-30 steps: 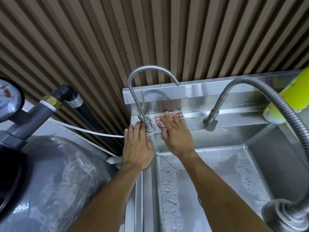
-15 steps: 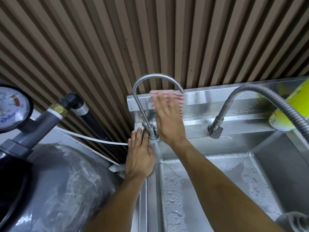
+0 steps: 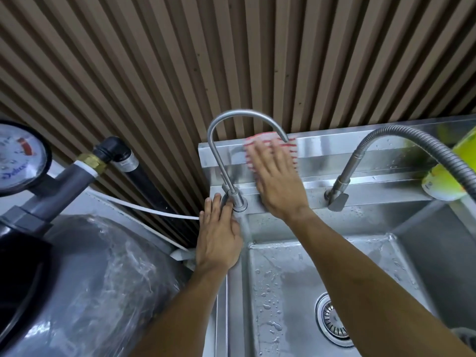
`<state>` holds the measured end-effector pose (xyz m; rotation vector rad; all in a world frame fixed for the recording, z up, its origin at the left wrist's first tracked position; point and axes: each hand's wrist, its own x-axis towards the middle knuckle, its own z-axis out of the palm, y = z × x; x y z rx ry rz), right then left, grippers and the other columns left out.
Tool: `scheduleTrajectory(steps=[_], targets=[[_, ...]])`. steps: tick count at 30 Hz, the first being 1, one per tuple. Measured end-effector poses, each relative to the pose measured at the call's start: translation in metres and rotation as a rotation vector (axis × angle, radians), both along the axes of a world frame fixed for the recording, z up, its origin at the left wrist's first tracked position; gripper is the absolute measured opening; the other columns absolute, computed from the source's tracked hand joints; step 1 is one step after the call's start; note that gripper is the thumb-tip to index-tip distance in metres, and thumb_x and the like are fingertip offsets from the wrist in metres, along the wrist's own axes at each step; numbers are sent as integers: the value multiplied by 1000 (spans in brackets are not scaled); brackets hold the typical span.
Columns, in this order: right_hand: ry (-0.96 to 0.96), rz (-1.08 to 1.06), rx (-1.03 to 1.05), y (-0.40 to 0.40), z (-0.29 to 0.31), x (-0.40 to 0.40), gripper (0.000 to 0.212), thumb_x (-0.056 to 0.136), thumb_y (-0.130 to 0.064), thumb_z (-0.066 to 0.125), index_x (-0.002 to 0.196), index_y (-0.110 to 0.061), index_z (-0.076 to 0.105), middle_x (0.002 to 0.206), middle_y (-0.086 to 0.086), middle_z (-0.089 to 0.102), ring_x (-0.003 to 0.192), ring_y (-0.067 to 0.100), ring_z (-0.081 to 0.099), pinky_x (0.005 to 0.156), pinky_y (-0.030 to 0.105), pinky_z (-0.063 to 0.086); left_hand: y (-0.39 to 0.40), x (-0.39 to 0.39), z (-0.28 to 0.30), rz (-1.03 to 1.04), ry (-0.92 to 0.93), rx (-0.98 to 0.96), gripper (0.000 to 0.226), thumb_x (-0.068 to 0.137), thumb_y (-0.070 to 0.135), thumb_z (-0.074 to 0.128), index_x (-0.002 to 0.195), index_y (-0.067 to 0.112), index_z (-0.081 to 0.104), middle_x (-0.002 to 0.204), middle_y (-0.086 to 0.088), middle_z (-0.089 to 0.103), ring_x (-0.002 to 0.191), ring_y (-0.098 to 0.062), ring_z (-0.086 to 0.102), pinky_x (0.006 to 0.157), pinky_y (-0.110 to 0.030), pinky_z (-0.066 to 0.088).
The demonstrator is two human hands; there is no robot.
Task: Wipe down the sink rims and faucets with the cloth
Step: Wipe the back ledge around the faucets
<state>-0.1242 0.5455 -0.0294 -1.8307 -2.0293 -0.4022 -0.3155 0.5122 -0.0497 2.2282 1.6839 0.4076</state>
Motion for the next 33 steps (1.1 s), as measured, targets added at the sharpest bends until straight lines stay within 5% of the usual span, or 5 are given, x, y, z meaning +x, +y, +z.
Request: scheduleTrajectory(steps=[4, 11, 20, 26, 33], targets=[[-184, 290, -94, 0, 1, 5, 61, 108, -34, 27, 164, -21, 8, 172, 4, 7, 158, 26, -4, 129, 43, -4, -2, -1, 0, -15, -16, 10, 48, 104, 20, 35, 152, 24, 38, 170, -2, 14, 158, -25, 1, 128, -42, 2], [376, 154, -419, -37, -18, 1, 56, 101, -34, 29, 155, -26, 45, 162, -4, 39, 155, 14, 24, 127, 26, -2, -3, 3, 1, 40, -76, 13, 47, 103, 21, 36, 149, 14, 35, 169, -5, 18, 158, -24, 4, 128, -37, -1], [351, 195, -437, -37, -16, -20, 60, 102, -33, 31, 162, -23, 28, 169, -7, 21, 158, 11, 6, 119, 18, -18, 14, 9, 18, 115, -201, 31, 77, 85, 6, 56, 153, 29, 30, 141, -10, 46, 126, -35, 47, 106, -48, 43], [356, 155, -509, -43, -14, -11, 71, 93, -44, 12, 161, -32, 28, 169, -12, 19, 158, 10, 2, 122, 23, -17, 29, 22, 20, 335, -459, -10, 75, 77, 9, 68, 141, 35, 37, 125, 12, 60, 131, -20, 45, 104, -37, 34], [157, 237, -477, -41, -16, -11, 73, 95, -43, 9, 164, -23, 18, 171, -4, 14, 159, 18, 3, 125, 32, -15, 27, 23, 18, 275, -386, 47, 69, 76, 11, 67, 138, 33, 48, 126, 5, 61, 129, -20, 46, 107, -41, 36]])
